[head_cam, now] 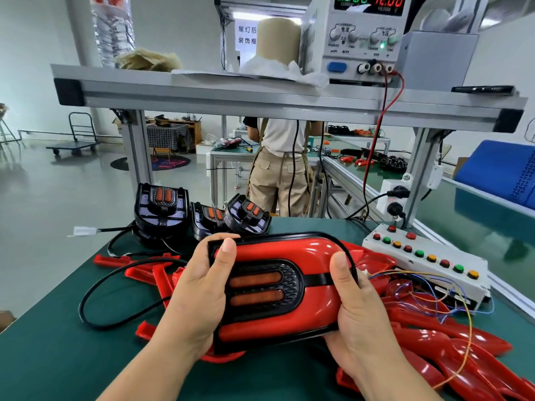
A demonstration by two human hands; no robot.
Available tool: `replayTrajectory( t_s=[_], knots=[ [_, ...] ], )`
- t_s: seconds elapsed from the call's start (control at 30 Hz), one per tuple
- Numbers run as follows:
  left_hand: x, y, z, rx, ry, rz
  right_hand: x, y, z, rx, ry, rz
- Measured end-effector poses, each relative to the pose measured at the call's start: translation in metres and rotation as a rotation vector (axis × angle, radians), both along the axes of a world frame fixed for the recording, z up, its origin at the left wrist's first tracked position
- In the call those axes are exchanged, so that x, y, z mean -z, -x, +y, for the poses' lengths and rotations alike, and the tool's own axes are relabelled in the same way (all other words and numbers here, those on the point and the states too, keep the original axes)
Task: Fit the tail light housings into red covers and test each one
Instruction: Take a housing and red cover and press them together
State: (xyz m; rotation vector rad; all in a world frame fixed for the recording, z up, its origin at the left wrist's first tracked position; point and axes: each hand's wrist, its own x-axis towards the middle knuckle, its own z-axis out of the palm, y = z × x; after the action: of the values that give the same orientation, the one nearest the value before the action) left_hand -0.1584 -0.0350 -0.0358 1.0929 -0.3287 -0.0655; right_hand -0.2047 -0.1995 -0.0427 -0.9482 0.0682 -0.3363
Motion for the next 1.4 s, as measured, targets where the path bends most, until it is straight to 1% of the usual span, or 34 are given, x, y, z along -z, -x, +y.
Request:
replayTrajectory(
  t_s=[0.27,0.5,0.57,0.63,0.7,0.73,0.83,0.87,1.1,1.27,1.4],
  knots=[
    [-0.004,0.007,0.0,0.007,0.031,-0.023,-0.001,0.001,0.002,-0.002,-0.011,0.026],
    [0.0,0.002,0.0,-0.033,-0.029,-0.043,0.002,0.0,0.001,-0.005,-0.019,-0.001],
    [0.003,0.0,0.0,-0.088,-0.107,-0.089,0.002,0.0,0.001,-0.001,-0.014,-0.002],
    [0.008,-0.004,0.002,-0.184,-0.27,-0.17,0.003,-0.001,0.001,0.009,-0.007,0.004],
    [0.008,-0.002,0.004,-0.219,-0.314,-0.191,0.004,0.0,0.001,0.009,0.007,0.008],
    [0.007,0.0,0.003,-0.2,-0.303,-0.193,0.005,0.0,0.001,0.008,0.018,0.008],
    [0.004,0.004,-0.001,-0.06,-0.093,-0.086,0.004,0.001,0.001,0.003,0.071,0.013],
    [0.003,0.006,-0.001,-0.048,-0.056,-0.063,0.003,0.001,0.001,0.002,0.083,0.012],
    [0.005,0.003,0.002,-0.028,0.006,-0.033,0.0,0.002,-0.004,-0.036,0.137,0.028],
    [0.005,0.005,-0.002,-0.004,-0.003,-0.023,-0.007,0.002,-0.012,0.029,0.21,0.004],
    [0.004,0.006,-0.002,0.005,0.002,-0.021,-0.006,0.002,-0.012,0.028,0.228,0.013]
  ],
)
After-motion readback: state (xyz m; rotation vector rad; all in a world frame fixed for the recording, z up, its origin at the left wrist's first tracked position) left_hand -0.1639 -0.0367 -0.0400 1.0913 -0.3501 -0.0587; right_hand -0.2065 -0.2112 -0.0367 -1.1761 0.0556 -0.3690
